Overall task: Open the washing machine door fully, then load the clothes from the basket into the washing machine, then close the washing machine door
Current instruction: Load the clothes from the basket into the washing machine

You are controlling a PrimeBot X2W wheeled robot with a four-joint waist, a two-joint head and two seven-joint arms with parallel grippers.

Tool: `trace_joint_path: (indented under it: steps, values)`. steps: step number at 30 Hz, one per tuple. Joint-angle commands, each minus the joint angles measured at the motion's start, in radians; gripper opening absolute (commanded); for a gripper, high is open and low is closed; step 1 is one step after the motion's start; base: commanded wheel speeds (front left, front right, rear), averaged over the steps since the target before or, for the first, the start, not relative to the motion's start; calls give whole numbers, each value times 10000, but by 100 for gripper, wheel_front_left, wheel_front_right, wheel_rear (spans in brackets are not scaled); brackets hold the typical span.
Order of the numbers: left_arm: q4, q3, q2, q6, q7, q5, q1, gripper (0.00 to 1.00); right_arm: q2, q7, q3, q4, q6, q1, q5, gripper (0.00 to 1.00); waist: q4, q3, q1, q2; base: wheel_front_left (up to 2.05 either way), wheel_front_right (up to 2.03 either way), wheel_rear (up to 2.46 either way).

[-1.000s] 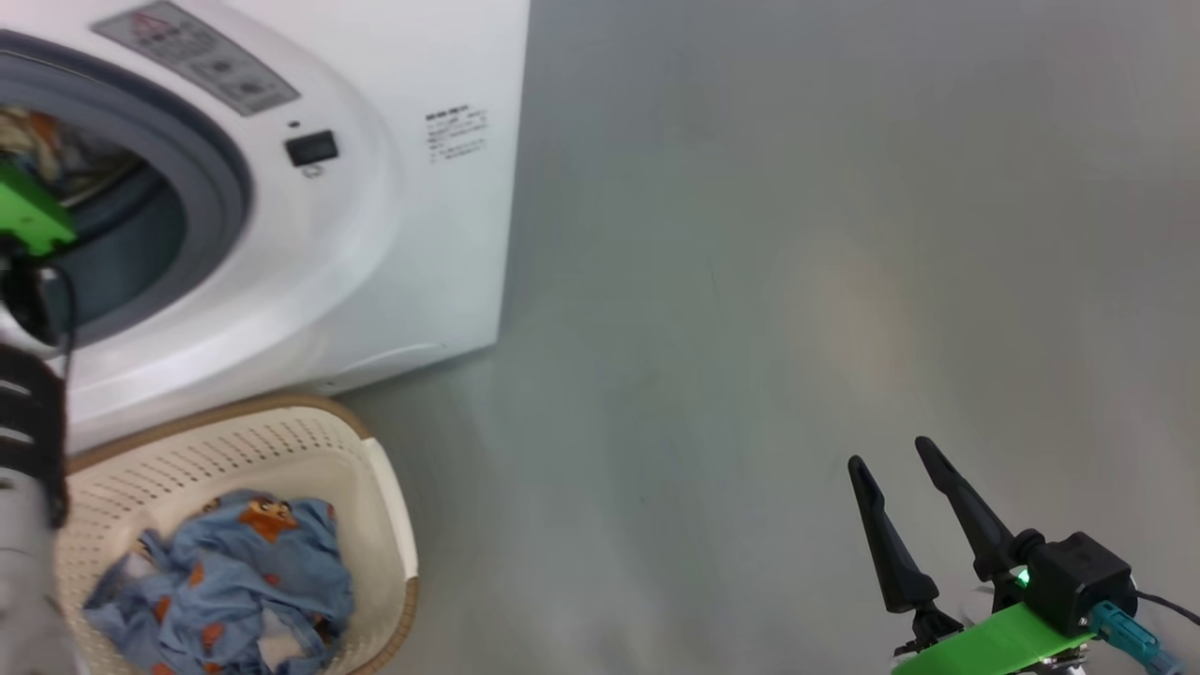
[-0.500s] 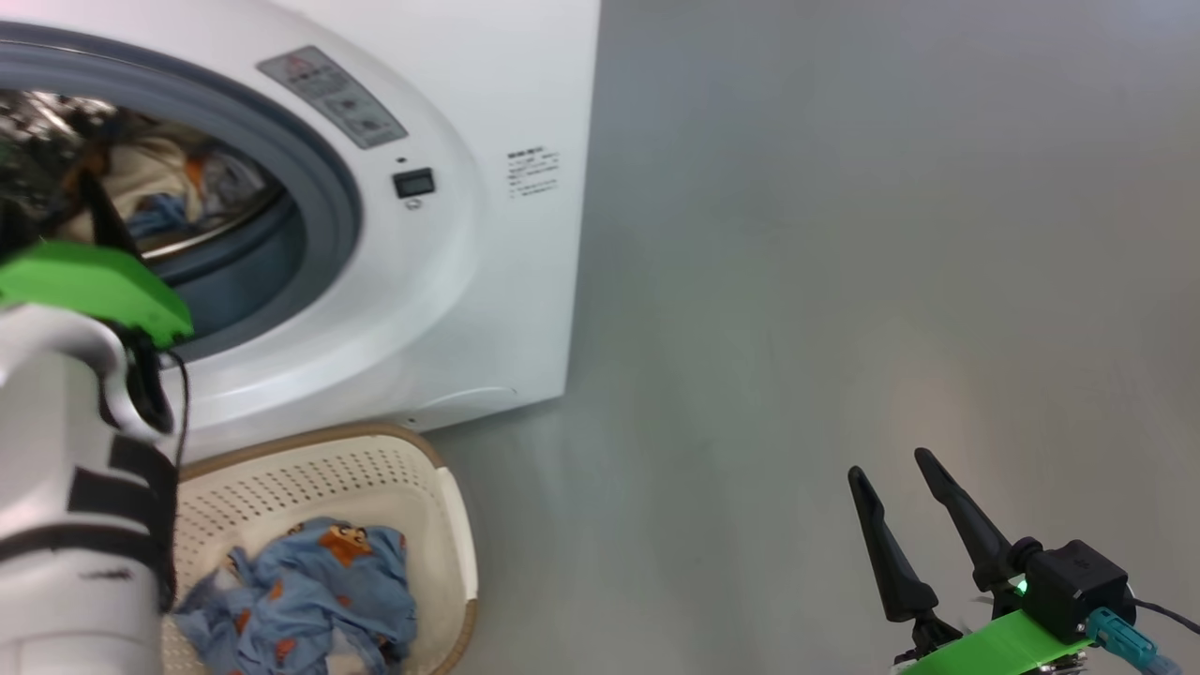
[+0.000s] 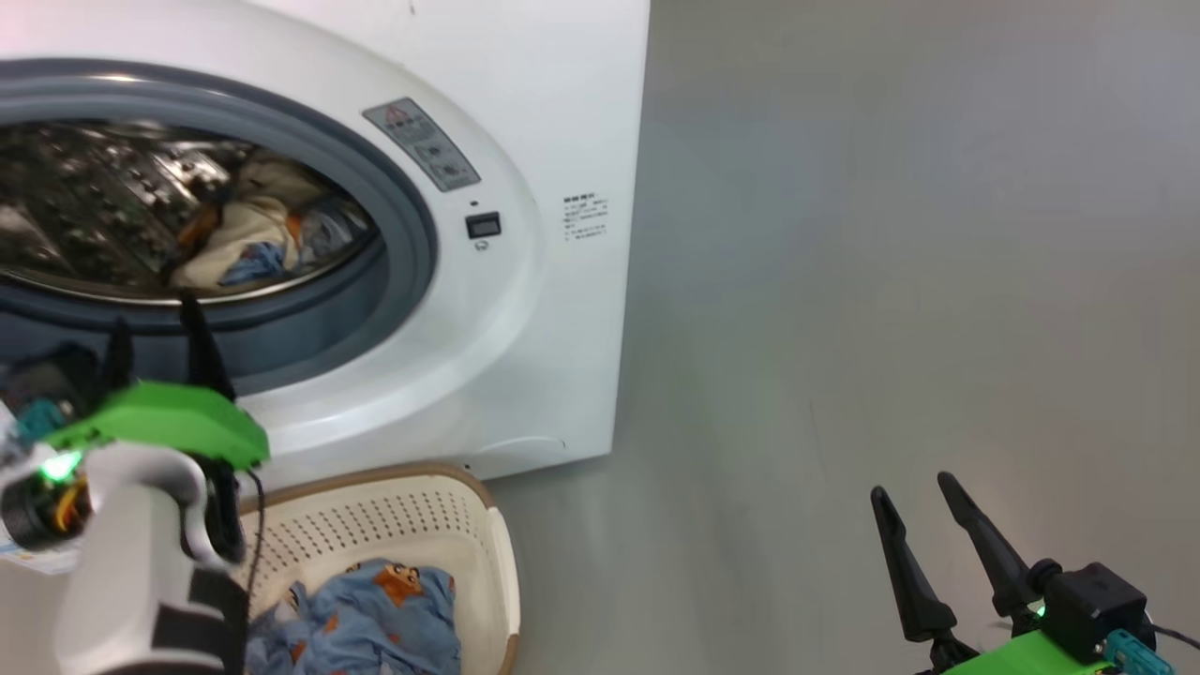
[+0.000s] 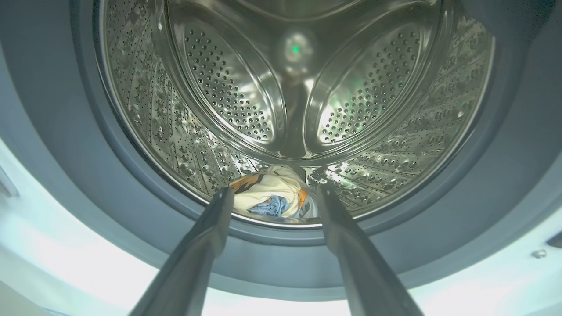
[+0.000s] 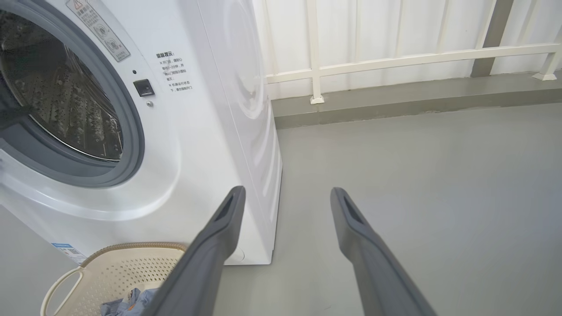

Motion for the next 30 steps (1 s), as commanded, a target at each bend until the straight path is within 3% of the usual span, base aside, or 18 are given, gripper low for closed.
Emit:
trace_joint_path:
  steps: [1, 14, 30]
  values:
    - [-440, 182, 256, -75, -62, 103, 270, 100, -38, -48, 118, -205, 14, 24, -19, 100, 223, -391, 0, -1, 0, 0, 0]
    - [-3296, -388, -28, -414, -62, -338, 4033, 100, -19, -48, -214, -264, 14, 640, -161, 100, 408, -1576, 0, -1, 0, 0, 0]
    - [-6898, -1255, -34, 461, -62, -617, 7537, 100, -138, -48, -322, -349, 14, 840, -193, 100, 263, -2011, 0, -1, 0, 0, 0]
